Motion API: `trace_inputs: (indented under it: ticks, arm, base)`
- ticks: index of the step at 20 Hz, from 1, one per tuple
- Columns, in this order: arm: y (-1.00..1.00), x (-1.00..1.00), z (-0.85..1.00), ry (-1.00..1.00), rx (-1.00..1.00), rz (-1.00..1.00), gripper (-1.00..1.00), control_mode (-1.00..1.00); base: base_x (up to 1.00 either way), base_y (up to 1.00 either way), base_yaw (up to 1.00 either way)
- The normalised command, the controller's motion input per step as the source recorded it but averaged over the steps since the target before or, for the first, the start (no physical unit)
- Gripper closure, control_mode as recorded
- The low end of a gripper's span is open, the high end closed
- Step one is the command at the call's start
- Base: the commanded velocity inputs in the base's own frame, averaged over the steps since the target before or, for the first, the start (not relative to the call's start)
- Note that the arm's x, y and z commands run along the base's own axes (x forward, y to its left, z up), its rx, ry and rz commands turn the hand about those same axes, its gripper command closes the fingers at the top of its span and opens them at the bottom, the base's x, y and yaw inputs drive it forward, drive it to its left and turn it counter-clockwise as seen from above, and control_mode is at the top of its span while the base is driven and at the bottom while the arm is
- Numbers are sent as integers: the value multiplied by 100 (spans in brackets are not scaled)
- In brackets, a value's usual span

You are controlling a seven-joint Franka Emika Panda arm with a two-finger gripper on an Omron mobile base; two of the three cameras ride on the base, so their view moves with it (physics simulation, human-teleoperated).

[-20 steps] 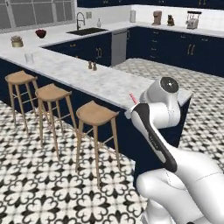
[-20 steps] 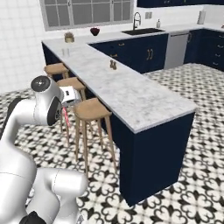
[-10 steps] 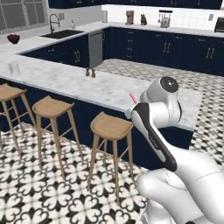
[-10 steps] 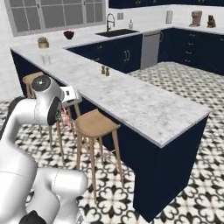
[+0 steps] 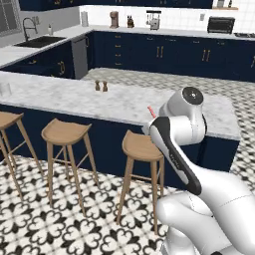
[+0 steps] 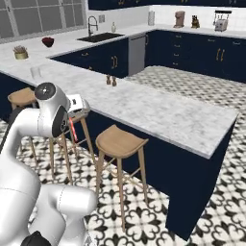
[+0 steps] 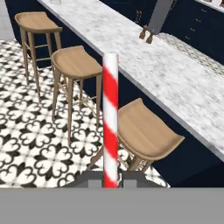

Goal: Take a straw from the drawer in front and place it inside the glass cup on the dining counter.

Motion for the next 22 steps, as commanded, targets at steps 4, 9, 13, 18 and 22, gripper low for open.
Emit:
trace_inputs:
  ticks: [4,9,13,18,22]
  arm:
    - [0,0,0,0,0,0,100,100]
    - [0,0,0,0,0,0,100,100]
    - [0,0,0,0,0,0,100,100]
    - [0,0,0,0,0,0,100,100]
    - [0,0,0,0,0,0,100,100]
  base:
    - [0,100,-39]
    - [0,100,-39]
    - [0,100,-39]
    - [0,100,-39]
    - [0,100,-37]
